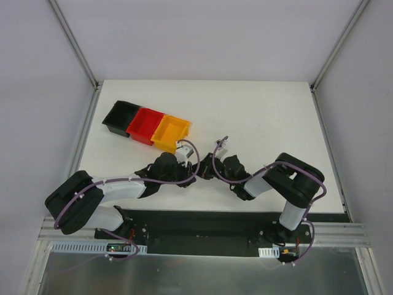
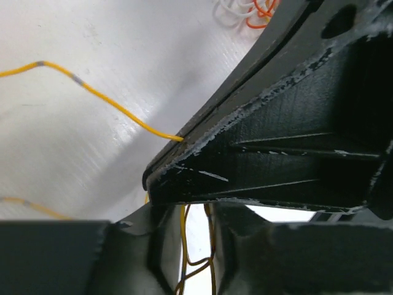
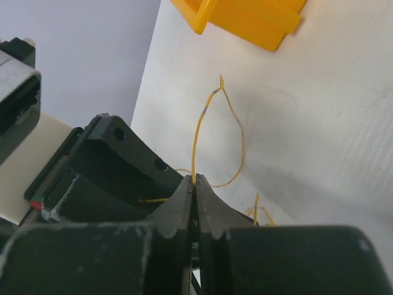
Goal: Untangle the cables
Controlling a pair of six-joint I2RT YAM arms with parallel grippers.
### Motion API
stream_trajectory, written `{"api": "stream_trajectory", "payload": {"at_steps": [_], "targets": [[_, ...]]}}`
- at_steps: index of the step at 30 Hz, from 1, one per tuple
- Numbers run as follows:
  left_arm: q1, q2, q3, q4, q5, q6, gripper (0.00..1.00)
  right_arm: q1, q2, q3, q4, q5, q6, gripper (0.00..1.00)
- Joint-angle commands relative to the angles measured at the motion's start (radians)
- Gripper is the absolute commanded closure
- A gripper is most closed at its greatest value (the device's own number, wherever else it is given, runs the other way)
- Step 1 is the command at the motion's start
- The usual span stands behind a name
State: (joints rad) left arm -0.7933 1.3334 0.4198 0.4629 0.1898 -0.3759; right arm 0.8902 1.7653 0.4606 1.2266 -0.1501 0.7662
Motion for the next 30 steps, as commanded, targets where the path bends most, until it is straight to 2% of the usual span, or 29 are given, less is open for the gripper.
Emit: {"api": "stream_trajectory", "payload": {"at_steps": [1, 2, 3, 5, 6, 8, 10, 14, 18, 21, 25, 30], "targets": [[-0.009, -0.052, -0.006, 0.017, -0.058, 0.008, 0.91, 0.018, -0.044, -0.005, 0.048, 0.020, -0.034, 0.90], [-0.011, -0.071, -0.006, -0.009, -0.062, 0.009, 0.98, 0.016, -0.052, -0.010, 0.053, 0.015, -0.065, 0.86], [-0.011, -0.098, -0.004, -0.036, -0.073, 0.011, 1.00, 0.010, -0.062, -0.022, 0.047, 0.015, -0.088, 0.77], [-0.007, -0.151, 0.005, -0.111, -0.078, 0.012, 1.00, -0.010, -0.095, -0.042, 0.013, 0.011, -0.135, 0.54], [-0.007, -0.181, 0.010, -0.153, -0.081, 0.009, 1.00, -0.022, -0.118, -0.052, -0.005, -0.002, -0.166, 0.45], [-0.009, -0.238, 0.026, -0.251, -0.079, 0.002, 1.00, -0.048, -0.191, -0.085, -0.061, -0.002, -0.237, 0.33], [-0.006, -0.286, 0.062, -0.352, -0.070, 0.009, 1.00, -0.065, -0.284, -0.114, -0.145, 0.023, -0.309, 0.25], [0.058, -0.370, 0.161, -0.507, -0.003, 0.032, 1.00, -0.068, -0.472, -0.125, -0.367, 0.115, -0.450, 0.23], [0.267, -0.346, 0.321, -0.558, 0.199, 0.045, 1.00, -0.068, -0.569, -0.172, -0.392, 0.228, -0.482, 0.23], [0.397, -0.229, 0.459, -0.564, 0.331, 0.026, 1.00, -0.069, -0.589, -0.191, -0.380, 0.251, -0.481, 0.24], [0.496, 0.022, 0.643, -0.563, 0.496, -0.017, 1.00, -0.069, -0.599, -0.206, -0.360, 0.267, -0.482, 0.24], [0.548, 0.243, 0.775, -0.563, 0.501, -0.029, 1.00, -0.070, -0.596, -0.208, -0.355, 0.261, -0.487, 0.24]]}}
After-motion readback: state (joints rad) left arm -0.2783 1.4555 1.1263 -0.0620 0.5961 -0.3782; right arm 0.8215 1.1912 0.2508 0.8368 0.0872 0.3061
